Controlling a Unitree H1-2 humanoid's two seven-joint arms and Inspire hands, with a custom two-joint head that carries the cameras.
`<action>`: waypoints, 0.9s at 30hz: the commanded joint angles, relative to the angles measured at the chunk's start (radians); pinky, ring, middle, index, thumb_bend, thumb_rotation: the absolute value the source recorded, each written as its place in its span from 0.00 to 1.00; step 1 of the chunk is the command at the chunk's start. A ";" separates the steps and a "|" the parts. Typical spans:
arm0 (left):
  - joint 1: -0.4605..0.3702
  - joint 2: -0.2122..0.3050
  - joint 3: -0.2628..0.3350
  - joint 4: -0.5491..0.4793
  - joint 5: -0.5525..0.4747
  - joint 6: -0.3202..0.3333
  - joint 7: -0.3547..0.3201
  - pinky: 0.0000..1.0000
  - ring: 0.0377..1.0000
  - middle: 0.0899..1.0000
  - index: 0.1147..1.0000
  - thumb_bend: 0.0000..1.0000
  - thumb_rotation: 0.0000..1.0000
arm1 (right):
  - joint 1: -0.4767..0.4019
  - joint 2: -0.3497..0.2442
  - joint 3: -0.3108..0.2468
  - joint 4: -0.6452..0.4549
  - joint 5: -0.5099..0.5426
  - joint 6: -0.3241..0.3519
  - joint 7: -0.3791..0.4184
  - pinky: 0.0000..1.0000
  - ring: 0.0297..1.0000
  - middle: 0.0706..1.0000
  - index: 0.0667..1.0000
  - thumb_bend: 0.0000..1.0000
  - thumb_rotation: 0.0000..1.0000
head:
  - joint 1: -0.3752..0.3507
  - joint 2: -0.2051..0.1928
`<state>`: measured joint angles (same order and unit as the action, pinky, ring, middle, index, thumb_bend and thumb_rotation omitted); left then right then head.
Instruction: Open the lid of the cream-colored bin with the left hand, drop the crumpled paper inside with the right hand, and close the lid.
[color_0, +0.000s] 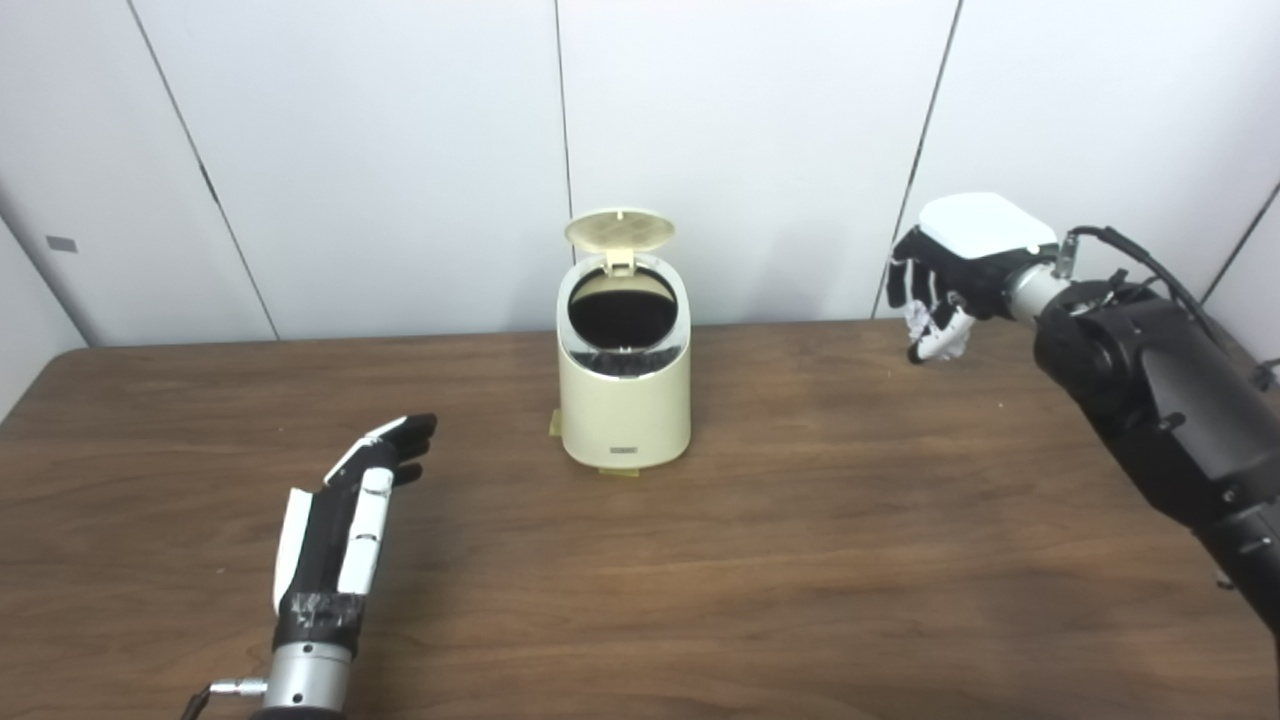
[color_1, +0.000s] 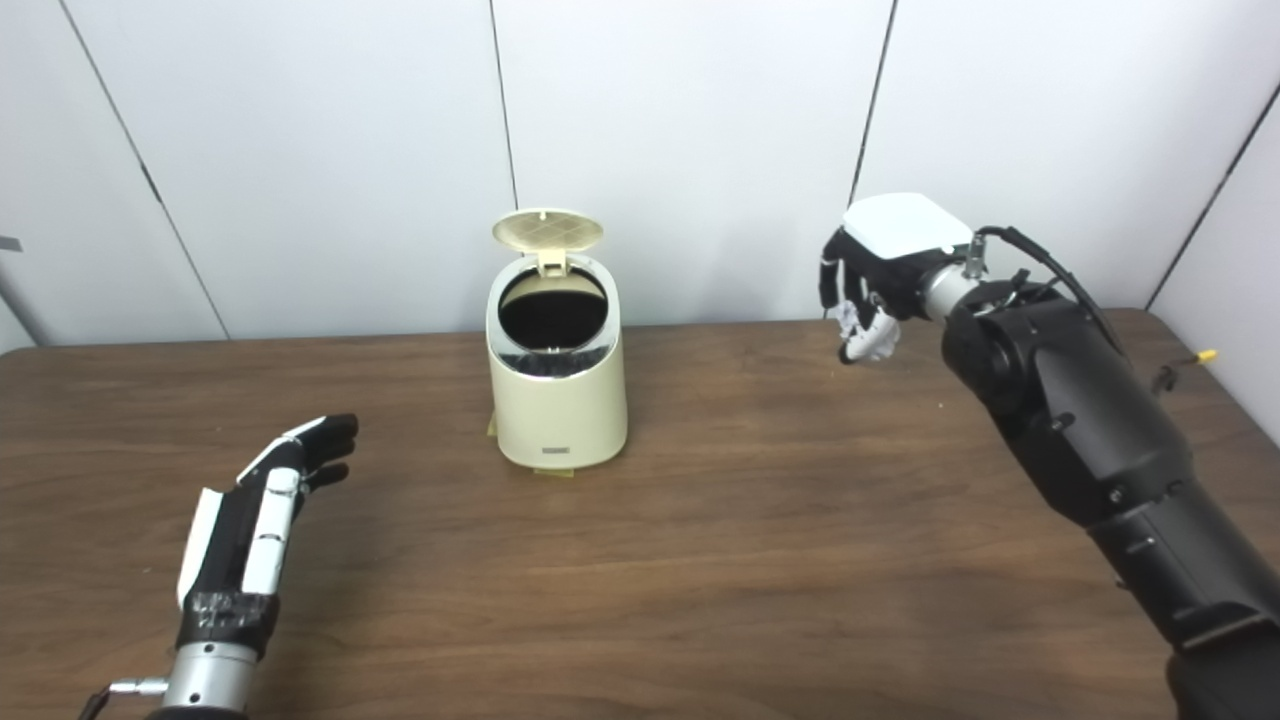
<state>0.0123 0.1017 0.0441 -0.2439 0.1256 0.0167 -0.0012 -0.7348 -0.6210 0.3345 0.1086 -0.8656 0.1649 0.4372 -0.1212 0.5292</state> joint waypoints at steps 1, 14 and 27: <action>-0.035 -0.001 -0.003 -0.025 0.004 -0.013 0.005 0.84 0.83 0.80 0.78 0.46 1.00 | -0.073 -0.010 -0.033 -0.038 0.014 -0.002 -0.001 0.33 0.39 0.39 0.48 0.53 0.00 | 0.000 -0.003; -0.065 -0.014 -0.008 0.038 0.021 -0.039 0.034 0.80 0.83 0.81 0.78 0.43 1.00 | -0.130 0.058 -0.008 -0.211 0.034 -0.052 0.109 0.29 0.36 0.42 0.46 0.52 0.00 | 0.012 -0.022; -0.083 -0.033 -0.018 0.066 0.048 -0.053 0.059 0.77 0.81 0.80 0.78 0.37 1.00 | -0.194 0.172 0.005 -0.272 -0.004 -0.028 0.209 0.23 0.34 0.41 0.49 0.51 0.00 | 0.029 -0.044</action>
<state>-0.0276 0.0682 0.0295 -0.1733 0.1646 0.0093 0.0447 -0.8652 -0.4466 0.3520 -0.1386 -0.8554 0.1300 0.6571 -0.0921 0.4848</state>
